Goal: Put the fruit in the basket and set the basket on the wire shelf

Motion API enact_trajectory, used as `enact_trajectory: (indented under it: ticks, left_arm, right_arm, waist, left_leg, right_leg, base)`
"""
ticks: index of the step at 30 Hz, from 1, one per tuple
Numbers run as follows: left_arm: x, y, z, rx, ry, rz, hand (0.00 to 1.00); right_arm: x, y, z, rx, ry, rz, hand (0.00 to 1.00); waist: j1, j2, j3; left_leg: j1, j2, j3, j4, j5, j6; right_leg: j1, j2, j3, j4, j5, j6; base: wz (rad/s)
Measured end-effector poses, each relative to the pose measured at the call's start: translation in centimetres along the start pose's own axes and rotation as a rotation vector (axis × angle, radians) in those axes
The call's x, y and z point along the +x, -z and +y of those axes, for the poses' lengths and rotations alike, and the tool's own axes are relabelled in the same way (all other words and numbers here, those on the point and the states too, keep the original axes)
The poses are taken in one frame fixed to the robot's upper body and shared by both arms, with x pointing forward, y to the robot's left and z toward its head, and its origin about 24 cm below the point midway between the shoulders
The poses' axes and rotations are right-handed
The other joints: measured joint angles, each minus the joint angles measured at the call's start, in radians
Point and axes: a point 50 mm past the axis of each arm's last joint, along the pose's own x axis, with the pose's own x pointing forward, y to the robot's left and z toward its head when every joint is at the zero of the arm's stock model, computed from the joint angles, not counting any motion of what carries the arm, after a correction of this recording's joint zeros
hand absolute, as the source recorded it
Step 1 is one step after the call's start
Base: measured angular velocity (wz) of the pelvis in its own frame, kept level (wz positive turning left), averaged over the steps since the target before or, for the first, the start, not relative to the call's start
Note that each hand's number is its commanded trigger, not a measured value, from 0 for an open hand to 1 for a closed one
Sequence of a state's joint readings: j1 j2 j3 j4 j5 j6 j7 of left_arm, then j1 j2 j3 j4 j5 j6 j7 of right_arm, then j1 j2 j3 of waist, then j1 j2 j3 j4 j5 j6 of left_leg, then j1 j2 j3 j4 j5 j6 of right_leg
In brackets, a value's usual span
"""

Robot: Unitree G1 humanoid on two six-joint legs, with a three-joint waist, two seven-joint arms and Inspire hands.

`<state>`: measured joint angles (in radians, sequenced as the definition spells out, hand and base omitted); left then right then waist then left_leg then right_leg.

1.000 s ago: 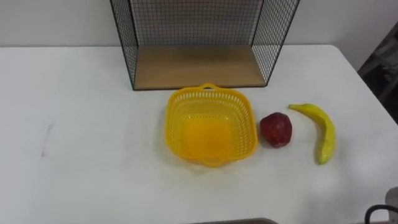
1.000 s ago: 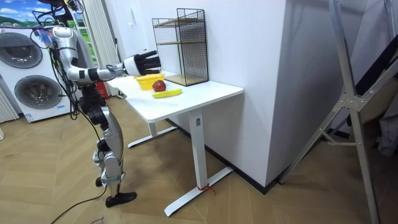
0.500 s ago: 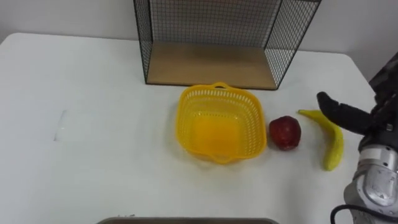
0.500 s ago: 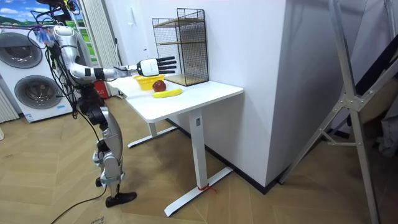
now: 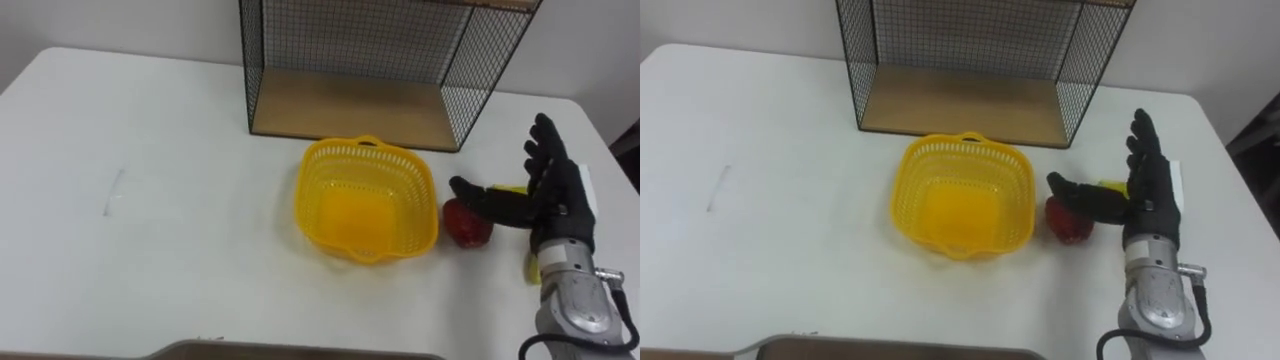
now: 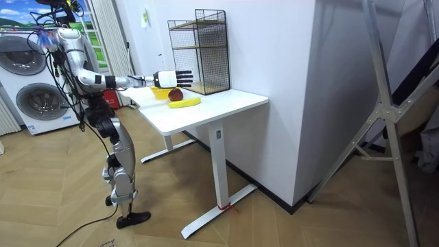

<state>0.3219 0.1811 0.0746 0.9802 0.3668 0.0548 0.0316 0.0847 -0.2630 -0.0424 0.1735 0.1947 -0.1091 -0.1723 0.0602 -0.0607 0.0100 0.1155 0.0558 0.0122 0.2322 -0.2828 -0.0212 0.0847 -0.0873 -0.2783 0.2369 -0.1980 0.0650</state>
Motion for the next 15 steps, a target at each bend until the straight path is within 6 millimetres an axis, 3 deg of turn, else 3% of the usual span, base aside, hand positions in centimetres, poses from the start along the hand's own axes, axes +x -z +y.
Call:
enact_trajectory:
  ticks: [15]
  left_arm:
    - [0.0, -0.1, 0.1, 0.019, -0.008, -0.002, 0.00]
  right_arm:
    - [-0.5, 2.5, 0.6, -0.068, -0.065, 0.099, 0.00]
  waist:
    - [0.003, -0.001, -0.0021]
  left_leg:
    - [0.003, 0.000, -0.002, 0.003, 0.000, 0.000]
  right_leg:
    - [0.012, 0.000, -0.001, 0.000, 0.002, -0.002]
  base:
    - [0.00]
